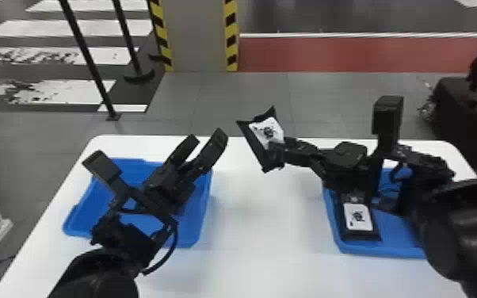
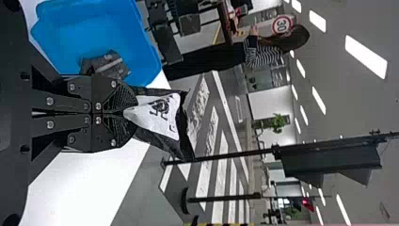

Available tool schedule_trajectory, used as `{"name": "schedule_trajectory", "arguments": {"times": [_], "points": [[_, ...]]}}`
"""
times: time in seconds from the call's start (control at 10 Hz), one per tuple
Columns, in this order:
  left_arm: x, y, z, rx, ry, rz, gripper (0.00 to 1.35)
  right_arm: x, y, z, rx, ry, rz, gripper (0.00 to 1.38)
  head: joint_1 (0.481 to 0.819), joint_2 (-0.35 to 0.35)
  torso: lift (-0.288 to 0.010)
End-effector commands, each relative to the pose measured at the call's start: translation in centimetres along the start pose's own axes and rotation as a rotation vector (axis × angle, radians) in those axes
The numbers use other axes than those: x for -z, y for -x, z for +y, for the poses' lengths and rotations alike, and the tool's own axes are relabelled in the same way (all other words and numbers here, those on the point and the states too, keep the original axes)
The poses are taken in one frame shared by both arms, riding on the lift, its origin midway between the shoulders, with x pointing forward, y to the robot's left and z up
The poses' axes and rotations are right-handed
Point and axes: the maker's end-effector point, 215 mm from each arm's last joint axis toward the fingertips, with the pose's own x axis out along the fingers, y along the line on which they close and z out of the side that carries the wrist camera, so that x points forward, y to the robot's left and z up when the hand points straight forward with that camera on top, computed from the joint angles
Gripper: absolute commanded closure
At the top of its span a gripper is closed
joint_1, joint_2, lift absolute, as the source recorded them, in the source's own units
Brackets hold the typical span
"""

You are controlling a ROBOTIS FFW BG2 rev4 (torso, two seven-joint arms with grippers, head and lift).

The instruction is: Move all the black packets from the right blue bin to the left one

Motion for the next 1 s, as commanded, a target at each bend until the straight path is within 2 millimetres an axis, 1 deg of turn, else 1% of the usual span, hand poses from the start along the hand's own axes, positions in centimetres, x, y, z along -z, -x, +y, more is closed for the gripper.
{"name": "schedule_trajectory", "arguments": {"times": [0.0, 0.1, 0.3, 0.4, 0.6, 0.7, 0.8, 0.9], "points": [[1.1, -0.1, 0.0, 0.0, 0.02, 0.037, 0.14, 0.8, -2.1, 2.2, -0.065, -0.029, 0.011, 1.16, 0.691, 0.09, -0.11], [2.0, -0.2, -0.2, 0.005, 0.038, 0.068, 0.14, 1.1, -3.0, 3.3, -0.096, -0.04, 0.017, 1.16, 0.695, 0.11, -0.11], [4.1, -0.4, -0.7, 0.023, 0.081, 0.151, 0.14, 0.8, -4.7, 5.2, -0.151, -0.042, 0.021, 1.16, 0.695, 0.127, -0.11], [4.2, -0.5, -0.8, 0.024, 0.087, 0.158, 0.14, 0.7, -5.4, 5.8, -0.169, -0.04, 0.022, 1.16, 0.695, 0.133, -0.11], [4.8, -0.2, -0.5, 0.016, 0.101, 0.177, 0.14, 1.6, -5.8, 6.3, -0.184, -0.065, 0.032, 1.16, 0.695, 0.148, -0.11], [3.6, -0.2, 0.1, 0.005, 0.057, 0.143, 0.4, 1.7, -5.8, 6.4, -0.187, -0.069, 0.033, 1.16, 0.695, 0.151, -0.11], [1.7, -0.1, 0.9, -0.017, -0.001, 0.088, 1.1, 1.9, -5.7, 6.3, -0.186, -0.071, 0.035, 1.16, 0.695, 0.155, -0.11], [1.5, -0.1, 0.9, -0.019, 0.033, 0.075, 1.19, 1.8, -5.8, 6.2, -0.184, -0.07, 0.029, 1.16, 0.695, 0.17, -0.11]]}}
